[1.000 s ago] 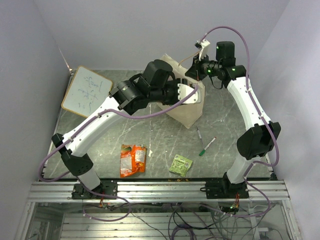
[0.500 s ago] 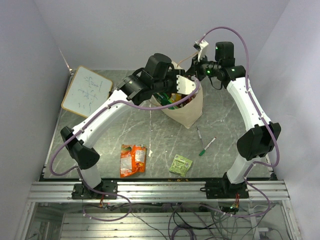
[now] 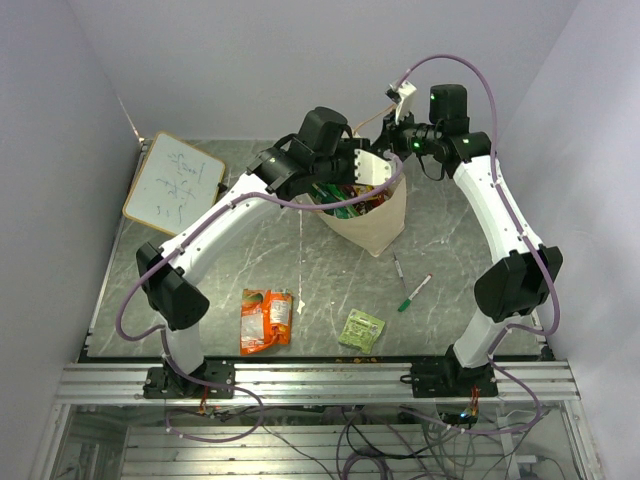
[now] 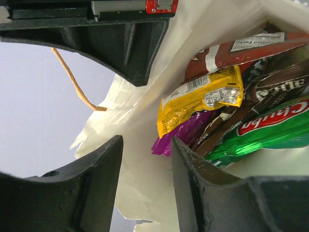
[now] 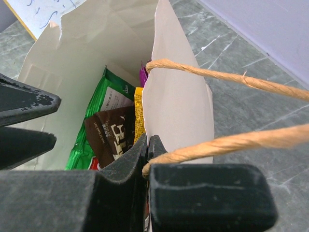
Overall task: Place the snacks into the paper bag
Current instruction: Place the snack in the paper bag.
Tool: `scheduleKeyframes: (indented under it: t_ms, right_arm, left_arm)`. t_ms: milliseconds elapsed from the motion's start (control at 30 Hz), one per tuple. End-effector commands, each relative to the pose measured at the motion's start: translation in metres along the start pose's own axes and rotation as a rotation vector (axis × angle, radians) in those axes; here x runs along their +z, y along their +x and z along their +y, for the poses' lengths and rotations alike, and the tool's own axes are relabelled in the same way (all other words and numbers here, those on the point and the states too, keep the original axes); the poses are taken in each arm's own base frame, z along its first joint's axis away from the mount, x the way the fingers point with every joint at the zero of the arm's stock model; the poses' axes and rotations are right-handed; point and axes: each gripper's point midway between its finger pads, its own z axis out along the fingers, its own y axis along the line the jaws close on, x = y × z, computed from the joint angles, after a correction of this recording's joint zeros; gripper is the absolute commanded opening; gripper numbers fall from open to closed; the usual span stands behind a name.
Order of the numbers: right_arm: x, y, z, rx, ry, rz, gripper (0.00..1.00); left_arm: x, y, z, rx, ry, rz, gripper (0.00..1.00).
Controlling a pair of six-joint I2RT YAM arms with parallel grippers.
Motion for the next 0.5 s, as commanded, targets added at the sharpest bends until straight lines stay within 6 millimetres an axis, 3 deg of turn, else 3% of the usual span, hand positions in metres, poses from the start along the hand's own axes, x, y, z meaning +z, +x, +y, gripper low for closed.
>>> scheduleKeyframes:
  t_ms: [0, 100, 233, 333, 467]
  right_arm:
    - [-0.007, -0.012, 0.002, 0.001, 0.036, -0.031, 0.0]
    - [-0.006, -0.01, -0.002, 0.015, 0.057, -0.029, 0.0]
    - [-0.003, -0.006, -0.009, 0.032, 0.087, -0.021, 0.0]
    - [-0.003, -0.006, -0.01, 0.035, 0.094, -0.022, 0.0]
    - [-0.001, -0.007, -0.011, 0.038, 0.094, -0.02, 0.0]
  left_arm:
    - [-0.025, -0.027, 0.01, -0.113, -0.023, -0.119, 0.57]
    - [-0.038, -0.039, 0.0, -0.174, 0.023, -0.173, 0.64]
    - [-0.048, -0.048, -0.029, -0.227, 0.114, -0.184, 0.67]
    - [-0.052, -0.058, -0.063, -0.182, 0.179, -0.162, 0.68]
    - [-0.055, -0.072, -0.125, -0.116, 0.34, -0.142, 0.71]
